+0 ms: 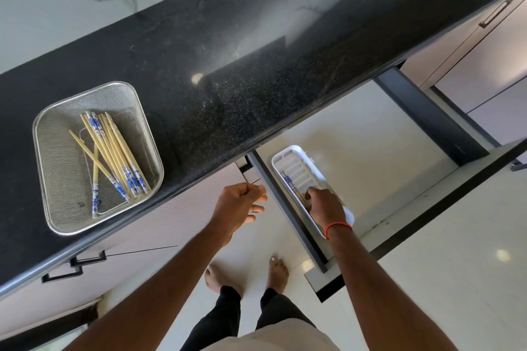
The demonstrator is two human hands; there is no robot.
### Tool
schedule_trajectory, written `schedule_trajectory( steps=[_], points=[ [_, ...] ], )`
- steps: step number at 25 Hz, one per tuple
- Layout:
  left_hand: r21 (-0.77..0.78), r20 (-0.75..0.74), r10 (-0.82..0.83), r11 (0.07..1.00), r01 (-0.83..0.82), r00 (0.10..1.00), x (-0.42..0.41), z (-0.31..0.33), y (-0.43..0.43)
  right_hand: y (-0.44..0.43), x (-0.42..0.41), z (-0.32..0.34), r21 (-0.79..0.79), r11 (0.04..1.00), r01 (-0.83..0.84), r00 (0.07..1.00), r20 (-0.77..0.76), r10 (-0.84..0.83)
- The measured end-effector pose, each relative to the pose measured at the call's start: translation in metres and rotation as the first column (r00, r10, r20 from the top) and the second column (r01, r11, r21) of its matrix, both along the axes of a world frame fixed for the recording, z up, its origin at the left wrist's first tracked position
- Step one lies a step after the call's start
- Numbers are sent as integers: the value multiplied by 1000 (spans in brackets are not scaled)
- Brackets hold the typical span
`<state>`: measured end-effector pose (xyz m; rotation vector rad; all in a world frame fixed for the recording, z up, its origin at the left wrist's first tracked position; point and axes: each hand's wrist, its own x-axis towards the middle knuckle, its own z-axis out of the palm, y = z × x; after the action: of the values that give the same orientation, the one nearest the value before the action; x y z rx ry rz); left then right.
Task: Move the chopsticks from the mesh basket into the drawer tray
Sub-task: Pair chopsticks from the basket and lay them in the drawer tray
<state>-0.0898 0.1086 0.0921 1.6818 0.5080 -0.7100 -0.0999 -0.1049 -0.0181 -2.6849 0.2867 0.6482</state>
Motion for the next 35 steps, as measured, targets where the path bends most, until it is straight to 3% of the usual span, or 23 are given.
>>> schedule_trajectory(
  steps=[13, 18, 22, 25, 29, 32, 35],
  points=[
    [11, 24, -87, 996, 86, 996, -1, -4, 0, 4, -38, 4, -99, 995, -33, 996, -91, 24],
    [60, 114, -137, 990, 131, 984, 9, 15, 22, 25, -15, 55, -156, 988, -21, 995, 98, 36],
    [134, 274, -125, 987, 91, 953, 29, 47, 48, 72, 27, 118, 25, 995, -95, 959, 269, 85],
    [132, 372, -45, 991, -5, 927, 43, 73, 81, 122, 56, 165, 122, 975, -183, 892, 438, 113],
    [12, 444, 145, 986, -168, 884, 45, 98, 144, 199, 80, 206, 191, 926, -325, 794, 588, 157],
    [-109, 450, 318, 947, -303, 834, 43, 106, 193, 254, 89, 211, 186, 895, -406, 760, 613, 217],
    [-162, 420, 451, 891, -424, 788, 41, 106, 234, 301, 94, 202, 208, 867, -453, 791, 543, 283]
  ],
)
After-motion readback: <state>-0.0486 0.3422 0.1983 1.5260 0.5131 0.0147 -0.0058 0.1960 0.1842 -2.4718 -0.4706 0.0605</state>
